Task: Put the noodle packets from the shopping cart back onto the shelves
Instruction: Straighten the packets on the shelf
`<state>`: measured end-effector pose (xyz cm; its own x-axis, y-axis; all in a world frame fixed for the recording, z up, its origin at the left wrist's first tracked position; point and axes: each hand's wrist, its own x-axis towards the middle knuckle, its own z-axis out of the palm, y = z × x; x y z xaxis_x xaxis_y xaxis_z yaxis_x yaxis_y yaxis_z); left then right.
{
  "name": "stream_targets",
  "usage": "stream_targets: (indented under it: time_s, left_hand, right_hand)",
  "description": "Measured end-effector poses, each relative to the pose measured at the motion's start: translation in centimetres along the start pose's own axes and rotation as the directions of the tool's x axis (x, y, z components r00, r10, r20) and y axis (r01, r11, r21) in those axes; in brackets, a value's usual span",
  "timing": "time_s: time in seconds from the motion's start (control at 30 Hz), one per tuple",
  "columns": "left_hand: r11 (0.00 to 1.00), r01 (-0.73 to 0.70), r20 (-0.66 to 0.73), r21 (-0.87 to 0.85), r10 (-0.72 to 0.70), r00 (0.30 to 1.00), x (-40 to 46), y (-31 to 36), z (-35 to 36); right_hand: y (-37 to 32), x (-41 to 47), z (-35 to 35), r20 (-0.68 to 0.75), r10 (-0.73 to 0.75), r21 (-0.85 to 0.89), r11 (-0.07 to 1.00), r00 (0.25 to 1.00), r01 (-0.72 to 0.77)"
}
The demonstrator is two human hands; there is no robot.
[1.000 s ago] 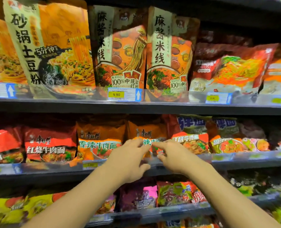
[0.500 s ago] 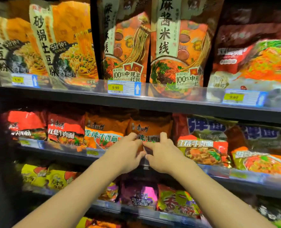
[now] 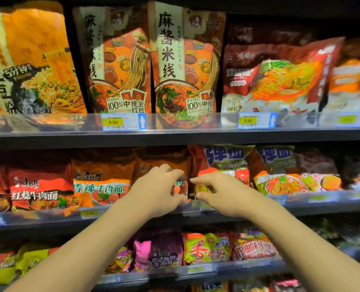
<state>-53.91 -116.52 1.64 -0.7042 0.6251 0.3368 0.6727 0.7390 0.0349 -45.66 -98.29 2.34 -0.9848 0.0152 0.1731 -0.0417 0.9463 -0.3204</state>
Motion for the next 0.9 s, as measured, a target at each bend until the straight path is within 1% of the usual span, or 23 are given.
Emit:
stream_targets:
  time_s: [0.07, 0.13, 0.27, 0.33, 0.4, 0.47, 0.53, 0.67, 0.77, 0.83, 0.9]
  left_hand:
    - [0.999, -0.051, -0.001, -0.005, 0.051, 0.999, 0.6, 1.2, 0.0]
    - [0.998, -0.071, -0.014, 0.001, 0.071, 0.997, 1.2, 2.2, -0.1]
    - [0.993, -0.112, -0.023, -0.023, 0.111, 0.994, 2.5, 4.4, -0.2]
    - [0.990, -0.133, -0.051, -0.052, 0.131, 0.990, 3.1, 5.4, 0.1]
    - [0.987, -0.137, -0.093, -0.080, 0.129, 0.987, 3.8, 6.4, 0.8]
    - [0.991, -0.114, -0.121, -0.075, 0.104, 0.987, 4.4, 7.0, 1.8]
    - [0.996, -0.065, -0.116, -0.065, 0.058, 0.992, 4.9, 7.3, 2.8]
    - [0.993, 0.056, -0.095, -0.101, -0.066, 0.993, 5.9, 7.4, 3.4]
    - [0.982, 0.151, -0.065, -0.114, -0.159, 0.985, 6.6, 7.8, 3.0]
    - [0.981, 0.174, -0.061, -0.089, -0.180, 0.982, 6.6, 8.1, 2.8]
    - [0.978, 0.191, -0.051, -0.087, -0.196, 0.979, 5.9, 8.5, 3.4]
  right_hand:
    - [0.7, -1.3, -0.8, -0.026, 0.058, -0.008, 0.998, 0.998, -0.058]
    - [1.3, -2.0, -1.5, -0.035, 0.124, -0.029, 0.992, 0.992, -0.125]
    - [3.3, -2.4, -2.4, -0.113, 0.275, -0.079, 0.956, 0.955, -0.284]
    - [4.6, -2.1, -2.5, -0.154, 0.315, -0.105, 0.937, 0.936, -0.333]
    - [5.5, -1.8, -2.2, -0.184, 0.321, -0.123, 0.930, 0.929, -0.346]
    - [6.2, -1.3, -1.7, -0.199, 0.296, -0.184, 0.925, 0.934, -0.332]
    - [6.8, -0.7, -1.2, -0.212, 0.248, -0.236, 0.926, 0.945, -0.296]
    - [8.0, 0.4, -1.3, -0.208, 0.162, -0.213, 0.955, 0.965, -0.207]
    - [8.7, 1.2, -2.2, -0.164, 0.117, -0.193, 0.970, 0.980, -0.148]
    - [8.8, 1.4, -2.2, -0.162, 0.084, -0.199, 0.973, 0.983, -0.116]
    - [9.0, 1.0, -1.5, -0.146, 0.023, -0.243, 0.968, 0.989, -0.058]
